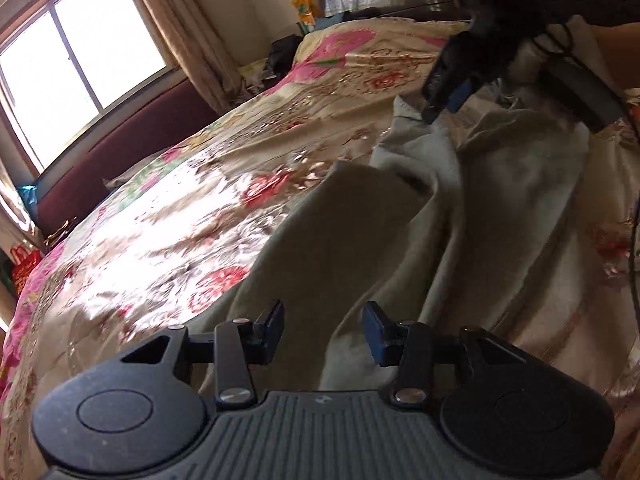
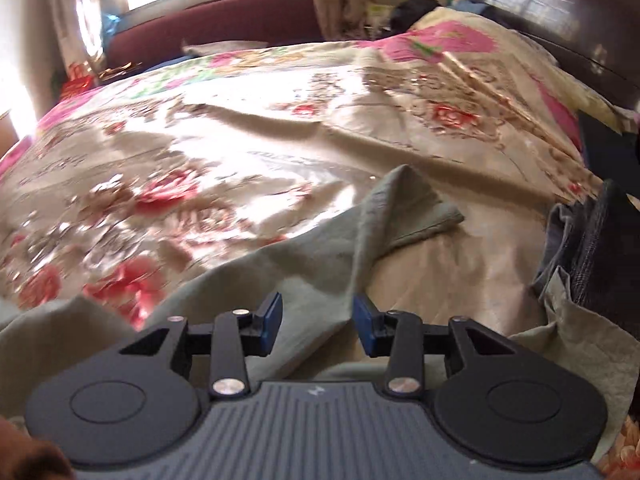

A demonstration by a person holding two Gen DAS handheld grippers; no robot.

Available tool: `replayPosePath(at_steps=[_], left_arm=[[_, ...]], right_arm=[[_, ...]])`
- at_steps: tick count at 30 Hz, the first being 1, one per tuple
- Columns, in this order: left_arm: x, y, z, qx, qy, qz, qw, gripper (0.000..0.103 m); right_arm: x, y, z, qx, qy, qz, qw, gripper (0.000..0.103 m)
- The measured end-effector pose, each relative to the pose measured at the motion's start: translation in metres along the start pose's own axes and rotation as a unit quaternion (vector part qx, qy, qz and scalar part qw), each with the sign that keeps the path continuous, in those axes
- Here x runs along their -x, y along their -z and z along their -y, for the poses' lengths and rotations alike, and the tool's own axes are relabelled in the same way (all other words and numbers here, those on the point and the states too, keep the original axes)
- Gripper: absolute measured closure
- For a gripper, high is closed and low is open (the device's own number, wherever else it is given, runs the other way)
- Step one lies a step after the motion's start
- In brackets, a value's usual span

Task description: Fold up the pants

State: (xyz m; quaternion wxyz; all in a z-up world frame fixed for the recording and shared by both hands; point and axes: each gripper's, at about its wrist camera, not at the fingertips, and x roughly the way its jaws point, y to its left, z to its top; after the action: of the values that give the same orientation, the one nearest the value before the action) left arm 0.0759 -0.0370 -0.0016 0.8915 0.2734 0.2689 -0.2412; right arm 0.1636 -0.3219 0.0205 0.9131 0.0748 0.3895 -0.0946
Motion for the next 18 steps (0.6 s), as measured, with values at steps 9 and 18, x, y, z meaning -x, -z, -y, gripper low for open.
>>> replayPosePath(at_steps=[9,18], left_arm=[[-0.05,-0.047,0.053,-0.014,0.068,-0.003,0.9976,0.045],[-0.055,-0.059,0.051,-0.012,0.052,-0.006,0.9986,0.045]], right_arm=[[-0.08,-0.032,0.016,-0.011,0.067,-0.016,0.998,0.065],[-0.019,-0.074,0.048,-0.104,-0.054,0.065,0.991,0.099]])
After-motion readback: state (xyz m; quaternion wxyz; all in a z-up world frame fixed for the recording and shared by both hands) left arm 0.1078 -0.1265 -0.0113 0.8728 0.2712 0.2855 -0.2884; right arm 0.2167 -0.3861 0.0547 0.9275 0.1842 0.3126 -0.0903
